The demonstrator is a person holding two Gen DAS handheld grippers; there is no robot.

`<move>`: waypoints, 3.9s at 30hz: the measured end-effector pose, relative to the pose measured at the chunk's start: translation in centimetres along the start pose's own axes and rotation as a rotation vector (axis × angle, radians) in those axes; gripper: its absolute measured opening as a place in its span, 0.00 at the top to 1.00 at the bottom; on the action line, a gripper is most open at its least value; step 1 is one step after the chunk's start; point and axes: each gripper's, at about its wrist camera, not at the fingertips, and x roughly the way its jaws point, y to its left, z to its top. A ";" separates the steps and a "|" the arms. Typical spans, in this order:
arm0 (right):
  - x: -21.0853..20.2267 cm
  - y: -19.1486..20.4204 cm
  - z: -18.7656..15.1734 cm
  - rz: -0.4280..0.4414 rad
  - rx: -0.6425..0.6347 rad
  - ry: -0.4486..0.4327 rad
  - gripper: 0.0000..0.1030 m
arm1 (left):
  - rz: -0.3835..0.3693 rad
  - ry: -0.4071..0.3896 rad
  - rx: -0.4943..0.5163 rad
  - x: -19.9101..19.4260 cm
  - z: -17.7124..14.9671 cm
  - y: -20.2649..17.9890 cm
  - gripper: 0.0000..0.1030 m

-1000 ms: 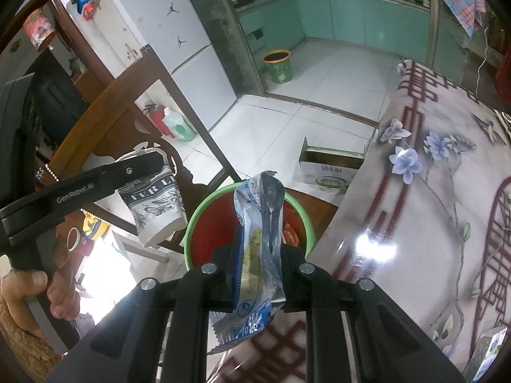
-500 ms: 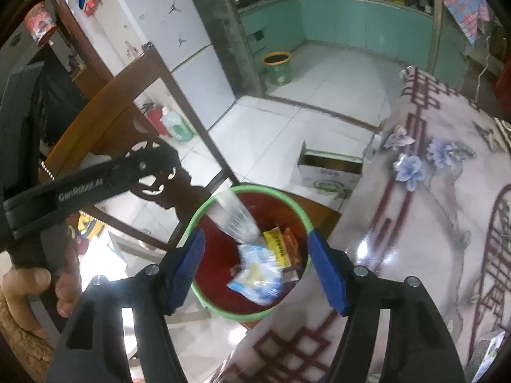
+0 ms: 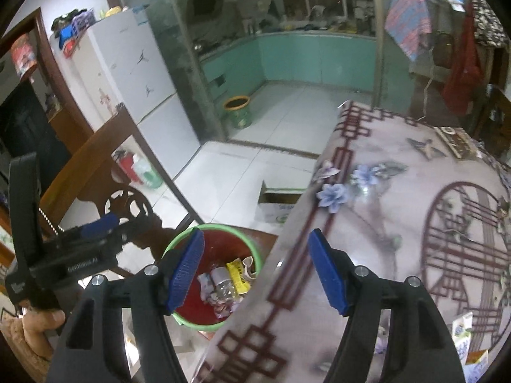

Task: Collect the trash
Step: 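Move both tools back over the table, then grasp the white milk carton with the right tool while the left tool grasps the toothpaste box, then carry the milk carton and toothpaste box over the red bucket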

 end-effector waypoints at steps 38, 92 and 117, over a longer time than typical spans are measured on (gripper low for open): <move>0.9 -28.7 -15.5 -0.271 0.152 0.547 0.52 | -0.350 0.102 0.512 0.7 -13.5 -28.6 0.05; -11.6 -33.5 -9.1 -0.096 0.269 0.044 0.52 | -0.173 0.211 0.451 8.3 -14.4 -35.8 0.53; -11.6 -22.7 -5.2 -0.117 0.118 -0.027 0.52 | -0.072 0.017 0.265 0.7 -6.1 -25.6 0.52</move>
